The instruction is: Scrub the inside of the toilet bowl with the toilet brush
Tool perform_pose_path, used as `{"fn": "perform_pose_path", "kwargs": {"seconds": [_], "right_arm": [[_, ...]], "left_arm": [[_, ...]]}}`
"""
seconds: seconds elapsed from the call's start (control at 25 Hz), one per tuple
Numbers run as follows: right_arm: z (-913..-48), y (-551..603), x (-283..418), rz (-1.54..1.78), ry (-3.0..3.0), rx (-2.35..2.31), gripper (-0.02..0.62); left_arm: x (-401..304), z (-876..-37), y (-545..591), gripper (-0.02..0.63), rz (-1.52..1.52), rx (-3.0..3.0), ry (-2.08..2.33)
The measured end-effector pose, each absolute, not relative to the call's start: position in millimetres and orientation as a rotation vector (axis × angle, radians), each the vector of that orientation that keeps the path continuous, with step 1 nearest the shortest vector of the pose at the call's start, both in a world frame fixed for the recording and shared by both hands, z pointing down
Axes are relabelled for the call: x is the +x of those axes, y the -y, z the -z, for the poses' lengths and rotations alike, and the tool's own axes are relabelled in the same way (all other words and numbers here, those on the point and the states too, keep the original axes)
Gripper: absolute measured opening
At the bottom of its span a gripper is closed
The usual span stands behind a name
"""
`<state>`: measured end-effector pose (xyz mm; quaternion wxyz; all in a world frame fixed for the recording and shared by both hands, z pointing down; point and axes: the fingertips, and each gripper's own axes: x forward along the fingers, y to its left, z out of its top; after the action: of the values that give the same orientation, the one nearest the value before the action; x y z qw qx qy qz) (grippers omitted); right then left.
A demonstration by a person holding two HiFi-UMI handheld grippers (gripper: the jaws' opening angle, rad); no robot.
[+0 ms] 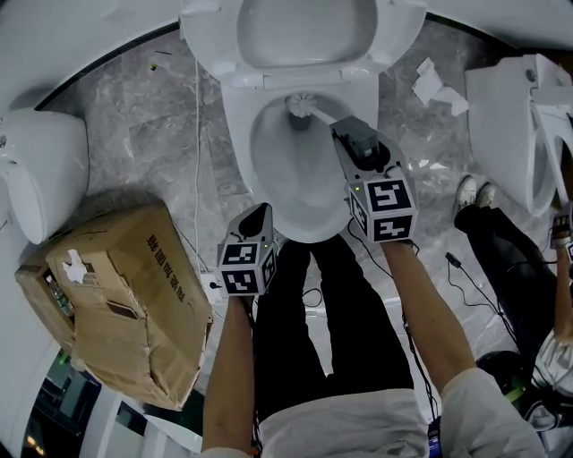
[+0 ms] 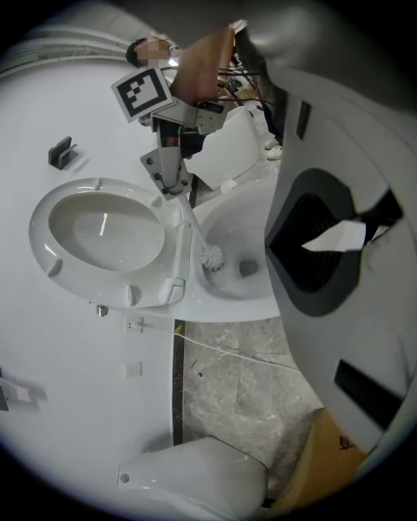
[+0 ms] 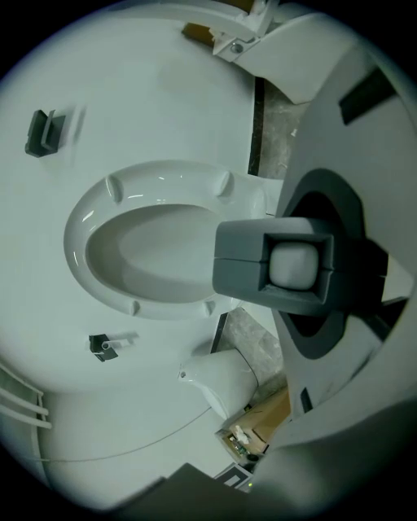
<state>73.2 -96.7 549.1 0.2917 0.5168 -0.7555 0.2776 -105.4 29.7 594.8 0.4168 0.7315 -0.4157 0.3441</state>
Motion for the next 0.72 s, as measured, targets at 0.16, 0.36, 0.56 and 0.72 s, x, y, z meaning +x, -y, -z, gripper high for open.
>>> {"fn": "perform_pose_path", "kwargs": {"seconds": [0.16, 0.36, 0.56, 0.72], "right_arm": [[-548.5, 91.6, 80.0, -0.705, 1.98, 1.394, 0.201], [-549.2, 87.1, 90.3, -0.683, 1.938, 1.408, 0.201], [-550.0, 82.4, 98.9, -0.671, 1.904, 1.424, 0.201], [-550.4, 75.8, 105.3, -0.653, 1.87, 1.441, 0.201]], "left_arm": [[-103.4, -593.3, -29.0, 0.026, -0.87, 1.848, 1.035], [-106.9, -593.2, -30.6, 0.026, -0.873, 1.849, 1.036], [-107.4, -593.9, -37.8, 0.026, -0.884, 1.85, 1.022], [-104.9, -590.8, -37.9, 0.026, -0.881, 1.866, 1.01]]}}
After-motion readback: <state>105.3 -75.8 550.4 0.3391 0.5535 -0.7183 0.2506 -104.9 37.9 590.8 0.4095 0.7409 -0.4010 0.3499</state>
